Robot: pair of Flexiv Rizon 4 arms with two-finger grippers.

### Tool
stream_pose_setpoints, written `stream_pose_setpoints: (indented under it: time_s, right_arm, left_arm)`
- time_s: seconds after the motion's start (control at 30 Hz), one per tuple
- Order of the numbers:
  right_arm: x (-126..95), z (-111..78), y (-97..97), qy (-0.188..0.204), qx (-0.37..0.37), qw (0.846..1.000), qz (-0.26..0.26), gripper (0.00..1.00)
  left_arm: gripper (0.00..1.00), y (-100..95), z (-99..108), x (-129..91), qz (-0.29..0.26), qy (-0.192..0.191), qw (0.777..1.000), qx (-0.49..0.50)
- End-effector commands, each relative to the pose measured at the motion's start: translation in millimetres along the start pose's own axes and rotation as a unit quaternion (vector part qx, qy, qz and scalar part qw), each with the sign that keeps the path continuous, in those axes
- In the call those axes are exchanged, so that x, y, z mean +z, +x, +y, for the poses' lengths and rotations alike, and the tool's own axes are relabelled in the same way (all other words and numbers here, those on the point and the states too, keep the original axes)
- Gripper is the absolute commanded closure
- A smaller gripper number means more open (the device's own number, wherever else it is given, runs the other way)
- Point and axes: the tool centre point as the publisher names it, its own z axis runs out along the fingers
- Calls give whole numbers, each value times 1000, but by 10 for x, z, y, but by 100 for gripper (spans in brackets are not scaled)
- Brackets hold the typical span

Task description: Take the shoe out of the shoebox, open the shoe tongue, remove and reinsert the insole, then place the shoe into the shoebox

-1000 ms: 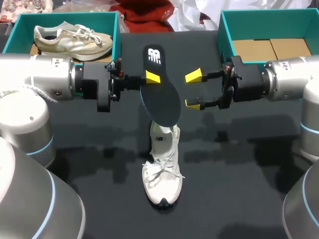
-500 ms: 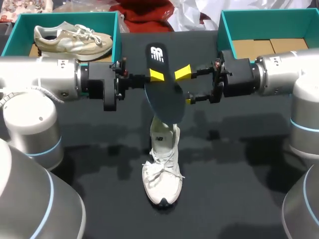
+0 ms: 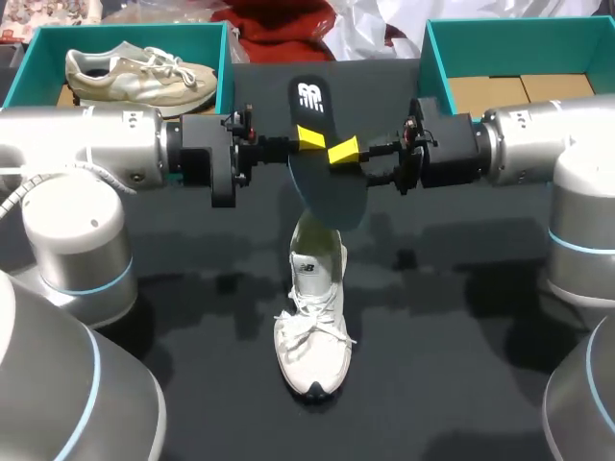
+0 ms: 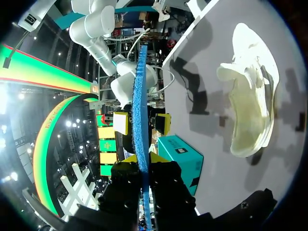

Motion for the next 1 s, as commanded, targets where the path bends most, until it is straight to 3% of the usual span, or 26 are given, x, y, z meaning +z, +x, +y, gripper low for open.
stream_pose_setpoints:
  time_s: [0.03, 0.63, 0.7, 0.87, 0.9, 0.93, 0.97, 1.0]
  right_arm:
    - [37, -21, -12, -3, 1, 1000, 2, 58]
    - [36, 12, -33, 5, 18, 1000, 3, 87]
    - [30, 18, -36, 6, 18, 1000, 4, 100]
    - [10, 27, -42, 8, 18, 1000, 4, 100]
    - [4, 28, -43, 8, 18, 1000, 4, 100]
    - [-2, 29, -45, 9, 18, 1000, 4, 100]
    - [-8, 30, -46, 9, 18, 1000, 4, 100]
    - [-16, 31, -47, 9, 18, 1000, 4, 100]
  left_arm:
    - [100, 23, 40, 64, -4, 0, 1000, 1]
    - [100, 30, 18, 141, -5, 12, 1000, 12]
    - [100, 32, 13, 152, -4, 13, 1000, 12]
    - [100, 40, 2, 163, -1, 14, 1000, 7]
    - [87, 41, -5, 157, -1, 16, 1000, 4]
    - [25, 39, -13, 140, -1, 16, 1000, 4]
    - [0, 35, -27, 115, 0, 15, 1000, 3]
    - [0, 33, -42, 81, 2, 14, 1000, 5]
